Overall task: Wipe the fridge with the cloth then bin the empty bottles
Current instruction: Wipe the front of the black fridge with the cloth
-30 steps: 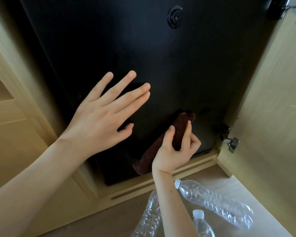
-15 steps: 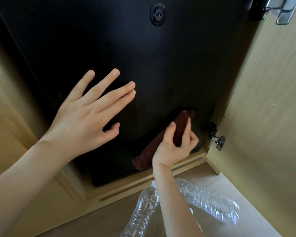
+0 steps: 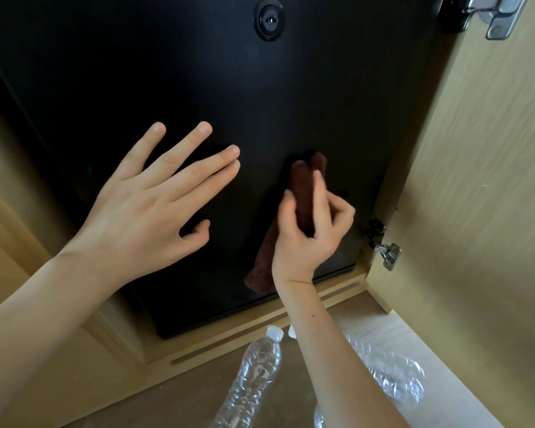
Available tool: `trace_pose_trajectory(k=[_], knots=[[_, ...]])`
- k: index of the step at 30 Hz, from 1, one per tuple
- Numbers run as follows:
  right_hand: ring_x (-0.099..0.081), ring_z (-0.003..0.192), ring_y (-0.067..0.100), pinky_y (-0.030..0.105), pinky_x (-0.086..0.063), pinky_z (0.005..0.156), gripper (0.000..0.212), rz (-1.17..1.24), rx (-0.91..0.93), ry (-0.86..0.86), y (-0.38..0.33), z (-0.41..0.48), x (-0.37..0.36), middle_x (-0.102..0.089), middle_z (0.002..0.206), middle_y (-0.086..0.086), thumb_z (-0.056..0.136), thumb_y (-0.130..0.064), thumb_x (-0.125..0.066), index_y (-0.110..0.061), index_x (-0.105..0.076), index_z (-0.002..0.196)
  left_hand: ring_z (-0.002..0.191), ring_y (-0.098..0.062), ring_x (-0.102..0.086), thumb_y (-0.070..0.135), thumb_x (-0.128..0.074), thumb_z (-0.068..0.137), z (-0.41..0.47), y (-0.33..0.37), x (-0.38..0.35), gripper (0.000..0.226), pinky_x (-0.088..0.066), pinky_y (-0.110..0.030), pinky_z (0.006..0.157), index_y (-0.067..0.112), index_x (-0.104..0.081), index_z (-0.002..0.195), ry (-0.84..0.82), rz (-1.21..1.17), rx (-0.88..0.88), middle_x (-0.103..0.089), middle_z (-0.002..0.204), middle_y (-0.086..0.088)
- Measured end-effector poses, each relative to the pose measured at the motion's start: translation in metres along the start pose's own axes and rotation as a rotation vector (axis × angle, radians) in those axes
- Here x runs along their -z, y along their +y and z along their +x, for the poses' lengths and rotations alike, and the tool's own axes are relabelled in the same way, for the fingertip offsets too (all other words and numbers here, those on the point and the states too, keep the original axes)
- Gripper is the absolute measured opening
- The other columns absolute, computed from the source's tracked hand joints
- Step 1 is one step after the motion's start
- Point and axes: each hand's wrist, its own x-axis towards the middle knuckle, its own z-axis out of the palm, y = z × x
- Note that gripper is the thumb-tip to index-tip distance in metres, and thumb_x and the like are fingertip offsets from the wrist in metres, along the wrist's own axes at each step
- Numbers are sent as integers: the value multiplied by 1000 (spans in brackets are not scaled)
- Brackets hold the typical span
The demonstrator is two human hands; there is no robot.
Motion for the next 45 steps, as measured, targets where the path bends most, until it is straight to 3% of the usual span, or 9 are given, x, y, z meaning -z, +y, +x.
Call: trace_pose_trajectory(k=[6, 14, 18, 22, 26, 30, 33, 38, 45], knots=[[-59, 98, 22, 44, -55, 93, 36, 48, -628, 255, 24, 0, 23, -48, 98, -8, 89, -17, -73, -23, -66, 124, 153, -26, -15, 34, -51, 87, 1, 2, 2, 70, -6, -51, 124, 14, -36, 153, -23, -8, 9, -30, 161, -1], [-55, 93, 25, 24, -45, 86, 34, -32, 69, -21, -12, 0, -8, -56, 101, 8, 89, -21, -74, -14, -69, 122, 153, -26, -15, 36, -53, 87, 11, 9, -2, 71, -5, -50, 124, 14, -35, 153, -27, 3, -11, -30, 161, 0], [-59, 93, 19, 27, -52, 85, 36, -9, -369, 185, 14, 2, 8, -50, 102, 5, 90, -21, -73, -13, -69, 125, 153, -28, -15, 34, -56, 89, 10, 7, 0, 71, -5, -49, 125, 13, -34, 153, -45, 8, -22, -29, 161, -1], [-54, 94, -10, 6, -43, 85, 36, 39, -756, 335, 26, 10, 19, -51, 105, -14, 94, -31, -68, -25, -65, 129, 152, -28, -17, 35, -63, 86, 12, 9, 3, 74, -4, -48, 124, 13, -37, 152, -51, 12, -14, -33, 160, -2], [-57, 98, 22, 24, -48, 90, 35, 40, -322, 149, -2, 14, 8, -51, 103, 3, 89, -20, -71, -11, -70, 123, 152, -29, -17, 40, -64, 87, 16, 12, 0, 76, -4, -48, 124, 13, -36, 152, -45, 46, -23, -33, 160, -3], [-57, 96, 25, 23, -48, 85, 33, -18, 32, 50, 3, 43, -5, -50, 104, -8, 91, -27, -70, -12, -70, 121, 152, -29, -16, 43, -62, 88, 19, 13, -5, 77, -4, -49, 124, 13, -34, 153, -31, 66, -34, -31, 161, -2], [-59, 95, 24, 35, -54, 84, 35, 12, -160, 145, 30, 44, 7, -49, 101, -8, 90, -26, -72, -14, -71, 122, 153, -29, -14, 44, -60, 90, 17, 12, -7, 76, -6, -49, 124, 13, -33, 154, -18, 73, -32, -30, 161, -2], [-55, 109, 14, 48, -52, 102, 42, -125, -874, 279, 66, 12, 44, -50, 125, -7, 96, -43, -61, -31, -60, 136, 153, -29, -14, 43, -56, 93, 18, 13, -6, 72, -6, -50, 124, 12, -33, 154, -21, 63, -32, -28, 162, -3], [-55, 97, 16, 16, -44, 90, 39, -13, -231, 102, 18, -1, 10, -45, 101, -15, 91, -29, -69, -30, -64, 130, 153, -28, -15, 45, -50, 93, 17, 13, -9, 71, -6, -49, 124, 14, -33, 154, 15, 56, -17, -30, 161, -1]])
